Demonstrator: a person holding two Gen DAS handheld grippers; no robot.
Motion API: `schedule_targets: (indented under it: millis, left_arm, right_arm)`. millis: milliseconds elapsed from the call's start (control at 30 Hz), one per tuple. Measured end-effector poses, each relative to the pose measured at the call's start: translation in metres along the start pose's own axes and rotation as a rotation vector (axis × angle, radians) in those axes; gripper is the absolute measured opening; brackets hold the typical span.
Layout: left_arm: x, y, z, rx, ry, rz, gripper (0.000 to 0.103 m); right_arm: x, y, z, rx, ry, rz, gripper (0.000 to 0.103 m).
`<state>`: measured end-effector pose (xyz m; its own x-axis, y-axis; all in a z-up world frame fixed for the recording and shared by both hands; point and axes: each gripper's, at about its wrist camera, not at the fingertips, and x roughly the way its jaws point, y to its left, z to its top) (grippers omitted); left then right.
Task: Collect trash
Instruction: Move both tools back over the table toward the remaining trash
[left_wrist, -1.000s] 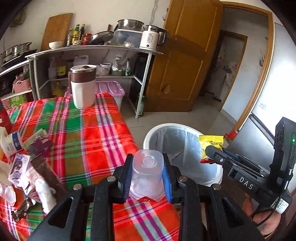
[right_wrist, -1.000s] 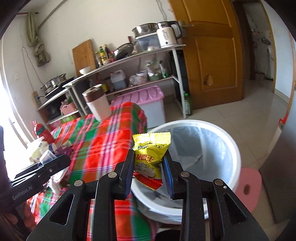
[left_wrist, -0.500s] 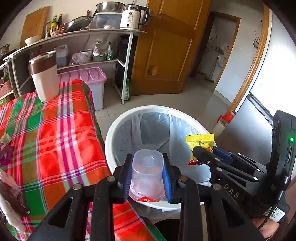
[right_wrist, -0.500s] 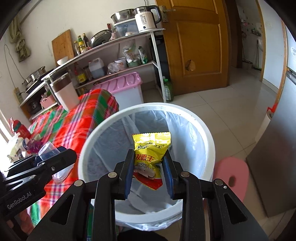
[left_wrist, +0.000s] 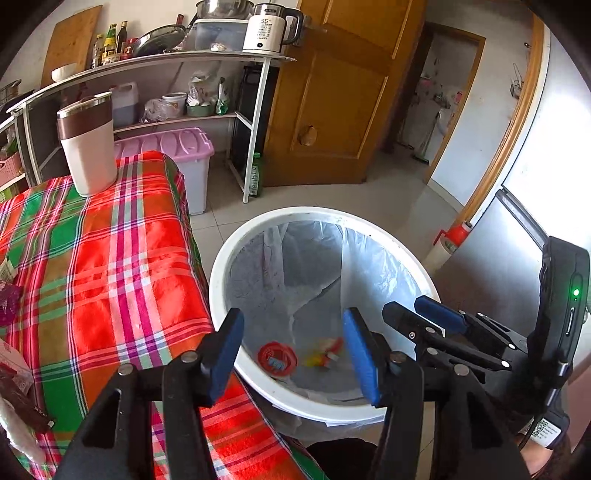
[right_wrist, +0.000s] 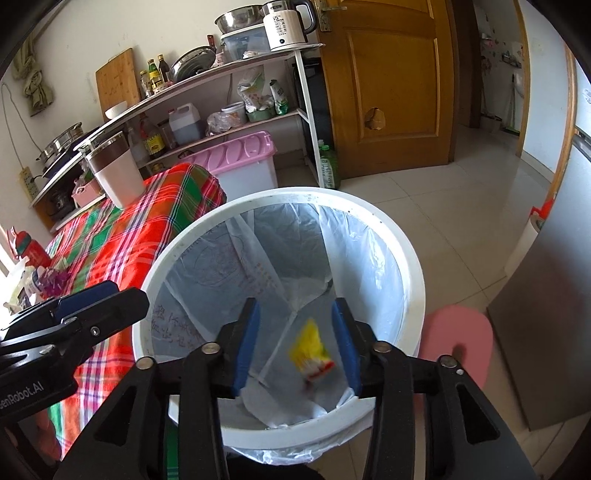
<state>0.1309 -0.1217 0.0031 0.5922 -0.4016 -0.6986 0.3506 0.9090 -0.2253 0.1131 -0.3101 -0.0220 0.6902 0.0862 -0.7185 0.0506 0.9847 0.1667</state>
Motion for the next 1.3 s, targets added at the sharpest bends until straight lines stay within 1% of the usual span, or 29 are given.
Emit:
schedule_targets:
  millis: [233,333,433,533,600,733,867,1100,1267,1300]
  left_arm:
    - [-0.029,0.013,-0.007,-0.017,-0.045,0.016,0.061]
    - [-0.045,0.023,-0.013,-0.032,-0.066,0.027,0.062]
    - [-0.065,0.035,-0.02,-0.046,-0.105,0.062,0.063]
    - [-0.082,0.051,-0.029,-0.076,-0.124,0.072,0.064]
    - [-0.093,0.061,-0.035,-0.09,-0.14,0.109,0.064]
    - [-0.114,0.087,-0.051,-0.131,-0.162,0.161,0.065]
    - [-0.133,0.112,-0.068,-0.175,-0.18,0.25,0.066]
    - [-0.16,0.161,-0.094,-0.287,-0.204,0.334,0.066]
    - [-0.172,0.186,-0.108,-0.34,-0.206,0.369,0.067]
    - [-0.174,0.191,-0.111,-0.351,-0.207,0.375,0.067]
  right_arm:
    - [-0.017,0.009,-0.002,0.012,-0.033,0.018,0.046]
    - [-0.028,0.017,-0.002,0.011,-0.052,0.039,0.046]
    - [-0.042,0.03,-0.005,0.0,-0.081,0.069,0.046]
    - [-0.054,0.049,-0.01,-0.021,-0.103,0.112,0.046]
    - [-0.06,0.066,-0.013,-0.049,-0.112,0.143,0.046]
    - [-0.063,0.097,-0.021,-0.089,-0.104,0.198,0.046]
    - [-0.061,0.13,-0.033,-0.136,-0.079,0.25,0.046]
    - [-0.053,0.189,-0.048,-0.221,-0.04,0.337,0.047]
    - [-0.043,0.219,-0.054,-0.26,-0.012,0.382,0.047]
    - [-0.041,0.223,-0.055,-0.268,-0.006,0.39,0.048]
